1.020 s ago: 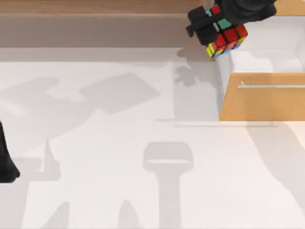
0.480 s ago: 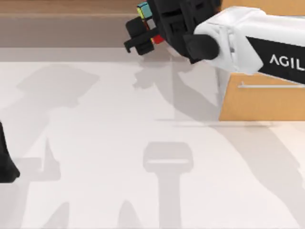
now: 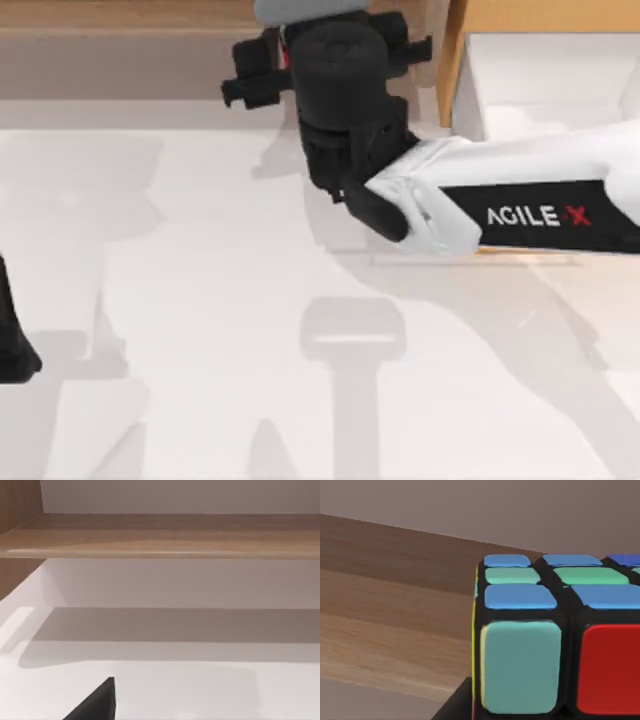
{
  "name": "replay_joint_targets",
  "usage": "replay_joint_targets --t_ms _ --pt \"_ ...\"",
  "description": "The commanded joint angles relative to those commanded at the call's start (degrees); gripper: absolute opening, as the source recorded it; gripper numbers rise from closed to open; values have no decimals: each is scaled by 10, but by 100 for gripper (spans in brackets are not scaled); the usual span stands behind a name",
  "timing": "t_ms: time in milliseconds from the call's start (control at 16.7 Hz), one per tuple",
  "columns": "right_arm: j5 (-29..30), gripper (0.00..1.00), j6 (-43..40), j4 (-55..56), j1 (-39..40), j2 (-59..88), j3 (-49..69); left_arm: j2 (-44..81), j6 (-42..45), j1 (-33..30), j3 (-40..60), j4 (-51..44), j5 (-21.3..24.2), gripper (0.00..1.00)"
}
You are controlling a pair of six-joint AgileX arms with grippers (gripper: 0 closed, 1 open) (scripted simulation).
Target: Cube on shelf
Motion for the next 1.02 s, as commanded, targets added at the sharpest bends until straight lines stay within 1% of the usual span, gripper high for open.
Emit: replay_joint_targets --t_ms 240,420,540,900,1020 --pt "52 0 -6 154 6 35 -28 0 0 0 0 0 0 100" --pt "75 0 -10 221 8 52 -39 0 0 0 0 0 0 100" --pt "81 0 -11 237 8 56 -42 0 0 0 0 0 0 100" --pt "79 0 -9 235 5 55 -39 0 0 0 0 0 0 100" --pt "73 0 -2 226 17 65 -24 0 0 0 0 0 0 100"
